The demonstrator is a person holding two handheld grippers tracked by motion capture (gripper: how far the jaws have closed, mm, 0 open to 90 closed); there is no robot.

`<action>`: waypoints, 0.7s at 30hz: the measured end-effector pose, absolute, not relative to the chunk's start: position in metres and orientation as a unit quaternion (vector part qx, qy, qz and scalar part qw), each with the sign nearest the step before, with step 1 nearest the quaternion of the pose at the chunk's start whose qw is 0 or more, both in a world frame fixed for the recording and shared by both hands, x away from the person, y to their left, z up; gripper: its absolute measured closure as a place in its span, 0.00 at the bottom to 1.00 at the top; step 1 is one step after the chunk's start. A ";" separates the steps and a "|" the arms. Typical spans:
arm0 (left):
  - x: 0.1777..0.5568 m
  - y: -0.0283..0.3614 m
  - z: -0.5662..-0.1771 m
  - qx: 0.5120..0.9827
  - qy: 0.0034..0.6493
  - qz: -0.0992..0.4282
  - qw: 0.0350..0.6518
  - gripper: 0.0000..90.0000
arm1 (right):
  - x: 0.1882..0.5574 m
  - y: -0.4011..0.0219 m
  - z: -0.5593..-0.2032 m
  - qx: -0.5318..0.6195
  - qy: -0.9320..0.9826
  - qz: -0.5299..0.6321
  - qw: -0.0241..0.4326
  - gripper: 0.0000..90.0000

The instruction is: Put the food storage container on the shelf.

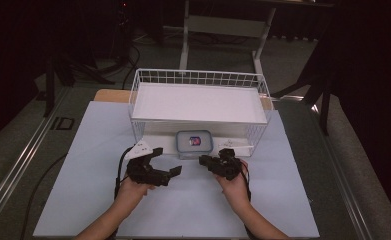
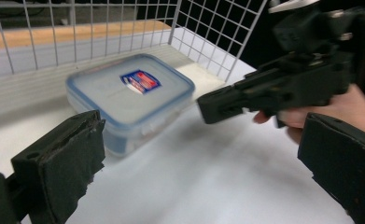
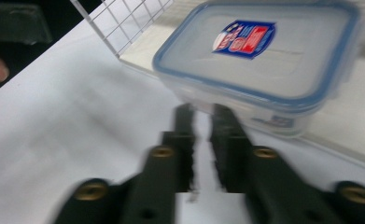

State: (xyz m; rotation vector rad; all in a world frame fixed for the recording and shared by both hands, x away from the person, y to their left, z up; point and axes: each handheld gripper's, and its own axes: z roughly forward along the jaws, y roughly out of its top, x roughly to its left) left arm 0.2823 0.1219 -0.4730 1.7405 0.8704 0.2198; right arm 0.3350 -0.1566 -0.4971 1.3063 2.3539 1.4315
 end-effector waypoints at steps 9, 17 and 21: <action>0.249 0.139 -0.492 0.731 0.386 0.104 0.552 0.02 | 0.341 -0.139 -0.513 0.432 0.778 0.454 0.048 1.00; 0.246 0.147 -0.506 0.733 0.386 0.115 0.548 0.02 | 0.356 -0.124 -0.519 0.434 0.774 0.458 0.060 1.00; 0.246 0.150 -0.507 0.723 0.391 0.118 0.557 0.02 | 0.364 -0.120 -0.521 0.445 0.766 0.460 0.061 1.00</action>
